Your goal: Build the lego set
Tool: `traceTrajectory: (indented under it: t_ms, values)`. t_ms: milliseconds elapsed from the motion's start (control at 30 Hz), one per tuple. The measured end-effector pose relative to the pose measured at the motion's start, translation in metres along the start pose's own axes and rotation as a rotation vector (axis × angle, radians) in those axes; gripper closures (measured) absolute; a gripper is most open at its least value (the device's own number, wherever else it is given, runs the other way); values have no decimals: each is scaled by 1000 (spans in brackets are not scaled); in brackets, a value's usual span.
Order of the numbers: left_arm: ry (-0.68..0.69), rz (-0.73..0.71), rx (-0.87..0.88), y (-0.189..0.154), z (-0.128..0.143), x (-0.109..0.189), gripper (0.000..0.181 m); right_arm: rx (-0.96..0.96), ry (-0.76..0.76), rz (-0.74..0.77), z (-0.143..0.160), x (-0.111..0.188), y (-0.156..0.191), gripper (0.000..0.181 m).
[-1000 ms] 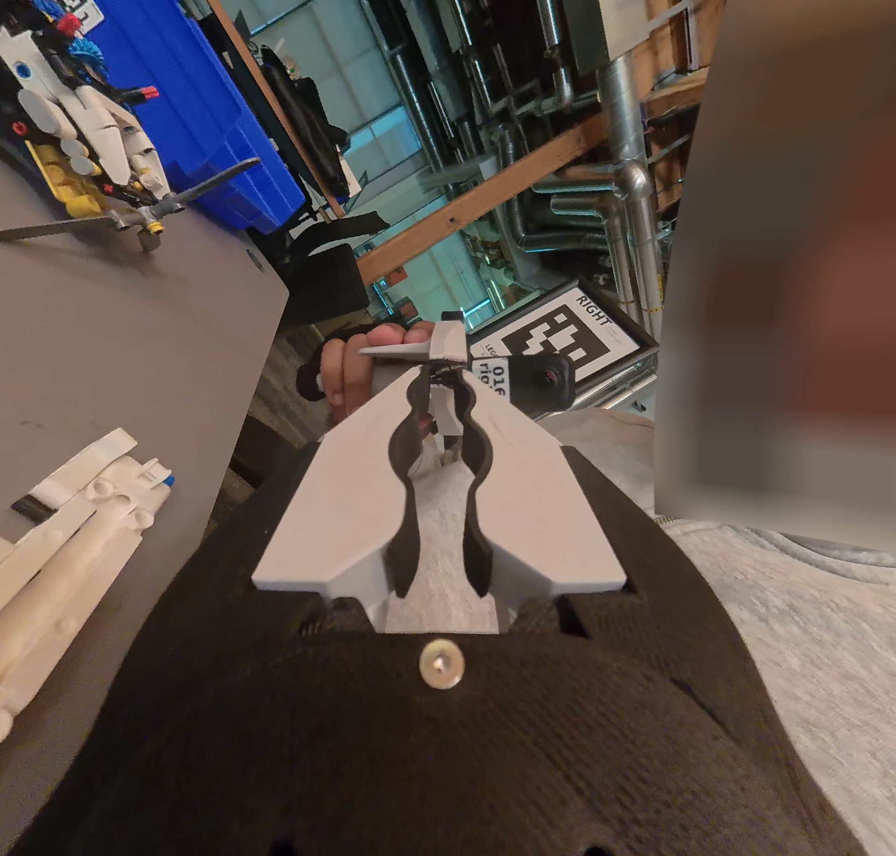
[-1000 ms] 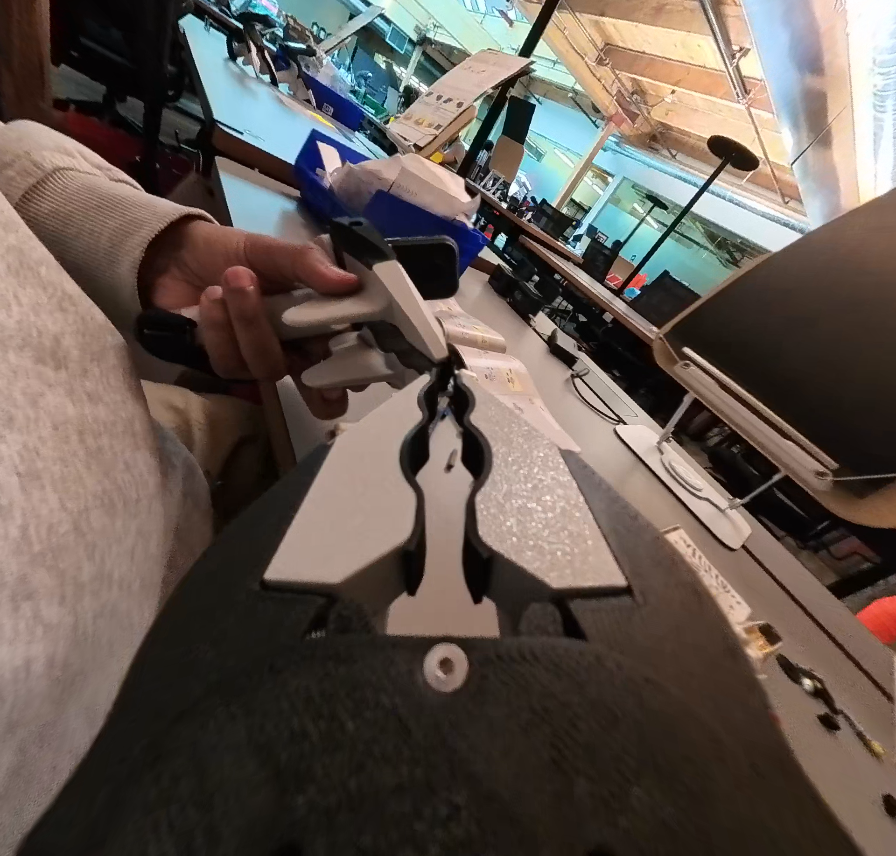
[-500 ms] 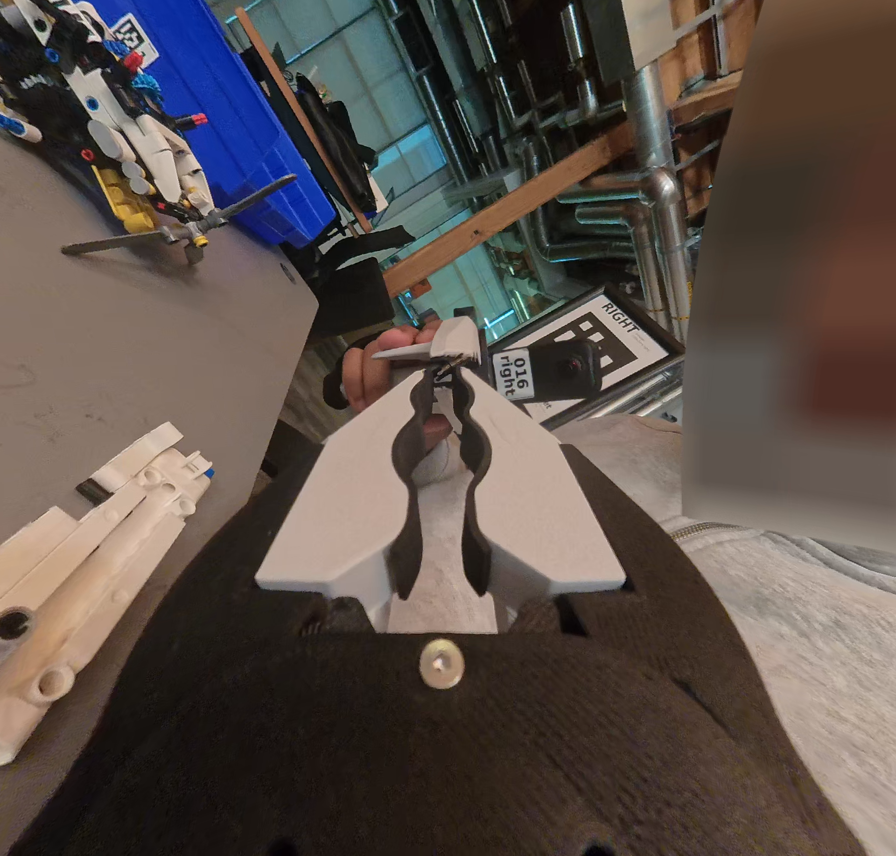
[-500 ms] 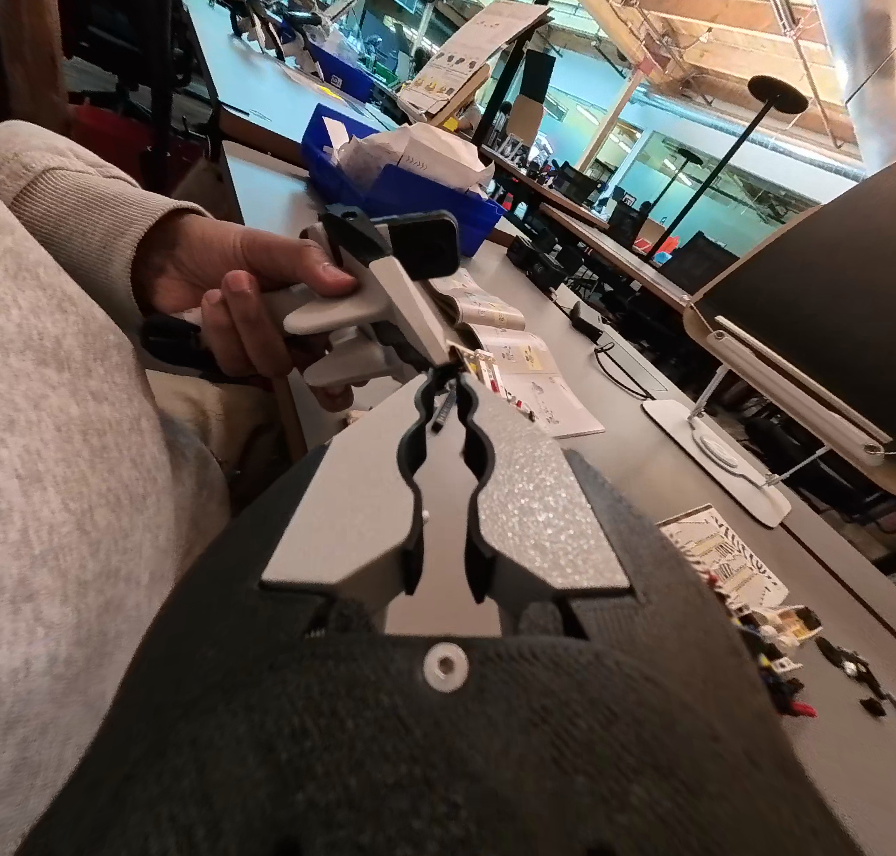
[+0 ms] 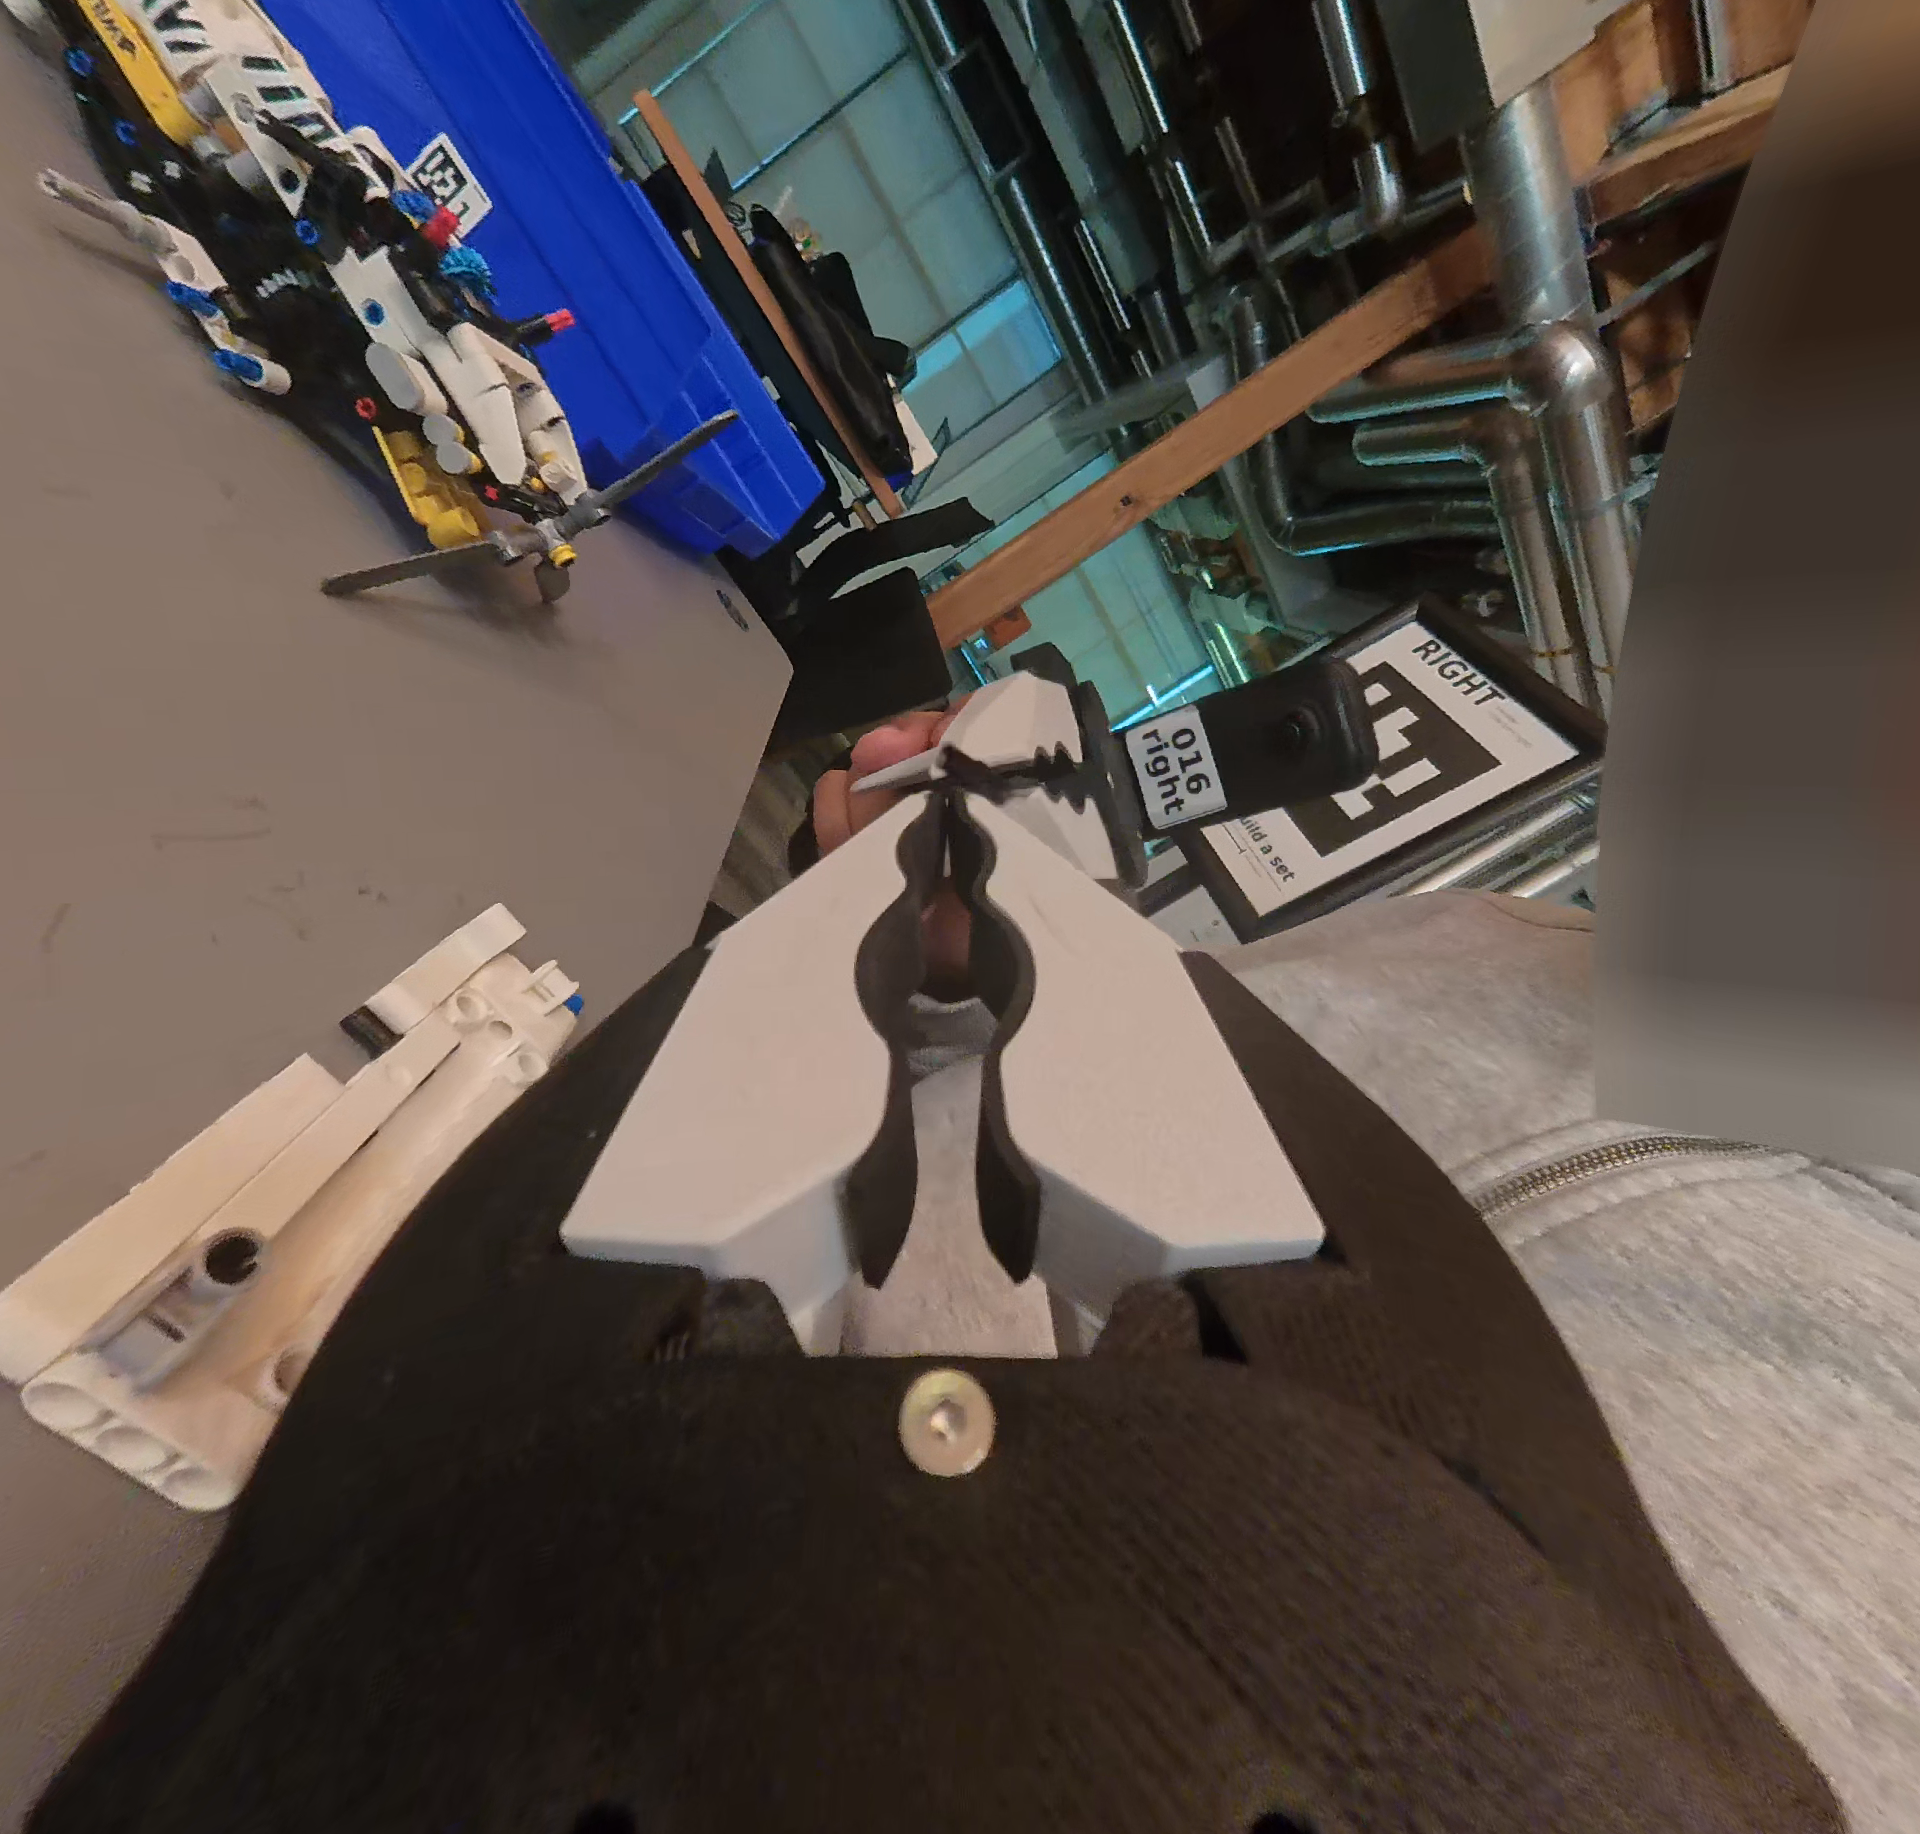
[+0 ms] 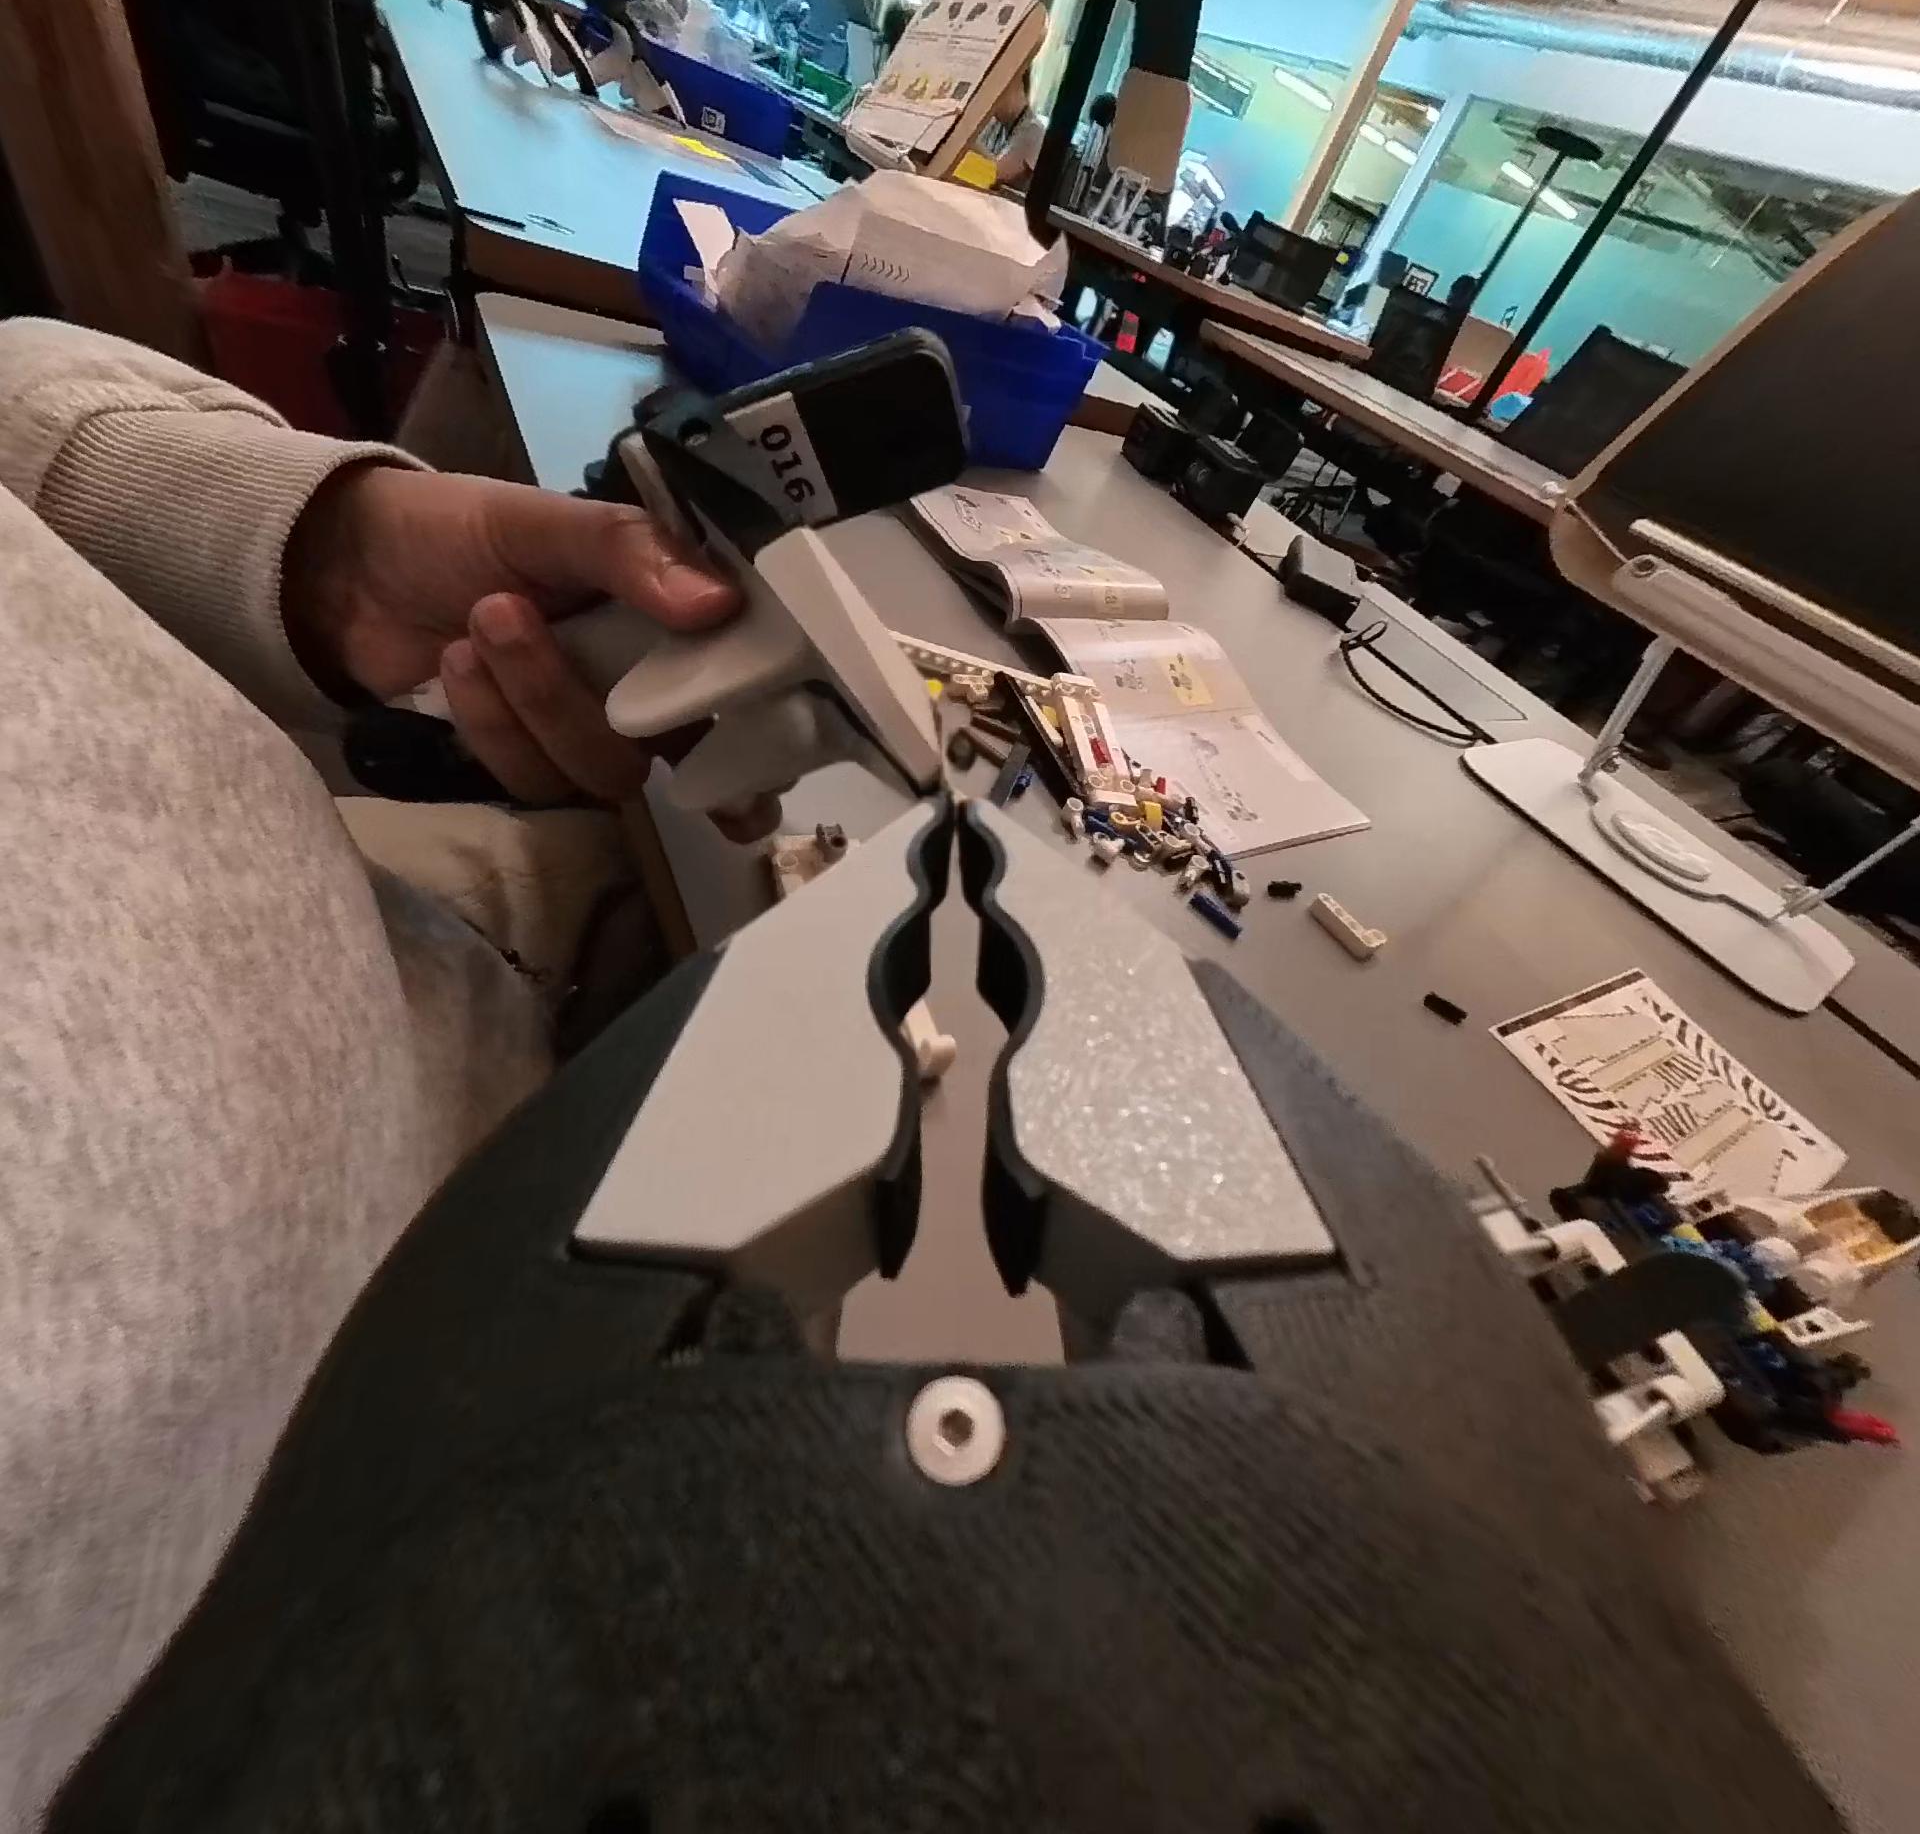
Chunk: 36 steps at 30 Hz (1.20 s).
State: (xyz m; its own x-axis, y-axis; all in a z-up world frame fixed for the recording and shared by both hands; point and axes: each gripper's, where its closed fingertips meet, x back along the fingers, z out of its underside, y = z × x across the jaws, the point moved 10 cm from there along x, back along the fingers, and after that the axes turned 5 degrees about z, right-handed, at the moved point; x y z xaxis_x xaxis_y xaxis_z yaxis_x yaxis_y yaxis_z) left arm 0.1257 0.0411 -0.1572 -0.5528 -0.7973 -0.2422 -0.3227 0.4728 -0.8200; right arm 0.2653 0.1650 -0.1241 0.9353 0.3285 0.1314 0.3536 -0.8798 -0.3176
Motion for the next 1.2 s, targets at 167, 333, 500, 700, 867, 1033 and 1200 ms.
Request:
traceTrajectory:
  t_ms: [167,333,500,700,867,1033,1200]
  values:
    - [14,-25,-15,1,1,0,181,-7,15,-6,2,0,0,181]
    - [-16,-138,-83,-1,-9,11,181,-6,83,39,9,-1,-6,180]
    - [-69,-276,-199,-10,-28,39,181,-60,117,77,17,5,-18,176]
    - [-66,-415,-272,-8,-36,49,181,-109,116,73,19,1,-20,175]
    - [4,-516,-344,-1,-36,44,181,-87,191,57,24,-14,-18,170]
    - [255,-823,-591,18,-44,25,171,-97,208,35,26,-25,-19,167]
    - [456,-894,-693,40,-53,-4,173,-113,213,47,28,-24,-18,167]
